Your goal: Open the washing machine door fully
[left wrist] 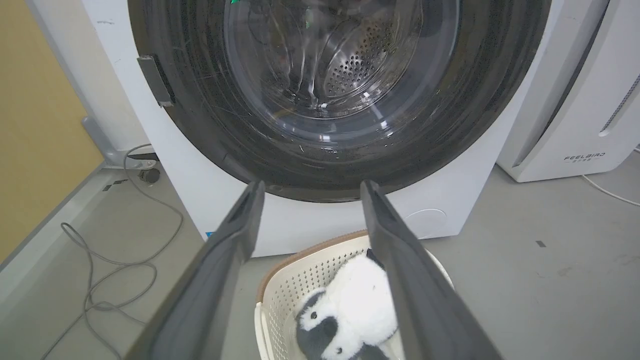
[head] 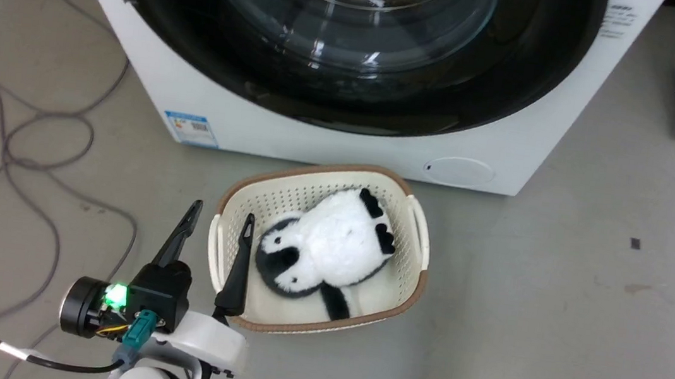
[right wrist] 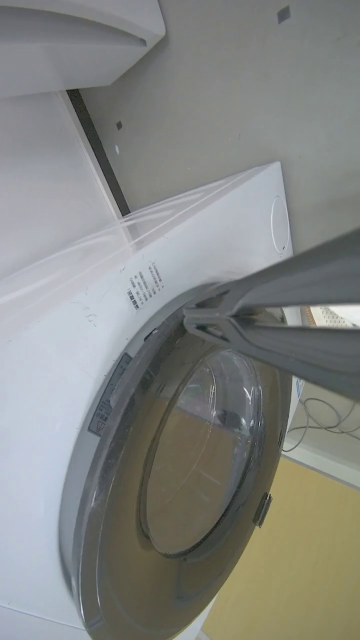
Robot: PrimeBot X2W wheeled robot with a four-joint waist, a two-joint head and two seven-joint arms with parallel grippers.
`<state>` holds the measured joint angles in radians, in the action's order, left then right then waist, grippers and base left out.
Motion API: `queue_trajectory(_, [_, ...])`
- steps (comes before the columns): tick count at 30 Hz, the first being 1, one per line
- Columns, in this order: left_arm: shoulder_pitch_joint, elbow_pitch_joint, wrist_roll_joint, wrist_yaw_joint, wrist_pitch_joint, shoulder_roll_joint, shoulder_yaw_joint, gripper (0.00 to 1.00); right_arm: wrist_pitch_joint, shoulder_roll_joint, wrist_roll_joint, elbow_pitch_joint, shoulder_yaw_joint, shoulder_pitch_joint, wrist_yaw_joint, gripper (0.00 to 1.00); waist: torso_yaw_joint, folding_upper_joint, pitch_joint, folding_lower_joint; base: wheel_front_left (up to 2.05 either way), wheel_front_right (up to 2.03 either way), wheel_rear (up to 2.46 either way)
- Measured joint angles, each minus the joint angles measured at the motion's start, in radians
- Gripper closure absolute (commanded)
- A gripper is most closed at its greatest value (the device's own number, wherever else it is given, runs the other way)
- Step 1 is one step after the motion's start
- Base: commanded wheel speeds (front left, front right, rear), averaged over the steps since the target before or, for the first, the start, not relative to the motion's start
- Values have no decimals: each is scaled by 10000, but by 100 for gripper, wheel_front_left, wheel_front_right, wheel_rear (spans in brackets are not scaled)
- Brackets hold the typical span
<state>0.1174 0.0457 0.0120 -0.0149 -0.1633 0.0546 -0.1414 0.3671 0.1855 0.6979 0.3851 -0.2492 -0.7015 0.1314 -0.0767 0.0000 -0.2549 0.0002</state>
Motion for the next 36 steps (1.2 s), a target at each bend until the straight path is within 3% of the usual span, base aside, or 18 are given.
queue_trajectory(10, [169, 54, 15, -31, -213, 0, -151, 0, 1001, 90, 31, 1384, -851, -2302, -2, 100, -328, 0, -511, 0, 0, 0, 0])
queue_trajectory(22, [363, 86, 90, -98, -433, -6, -424, 0, 2932, 38, 213, 3221, -2291, -4791, -2, 100, -621, 0, -1062, 0, 0, 0, 0])
queue_trajectory(36, [713, 178, 180, -176, -755, -12, -738, 0, 4734, -495, 130, 3490, -3626, -6178, -2, 100, -992, -1, -1687, -1, 0, 0, 0])
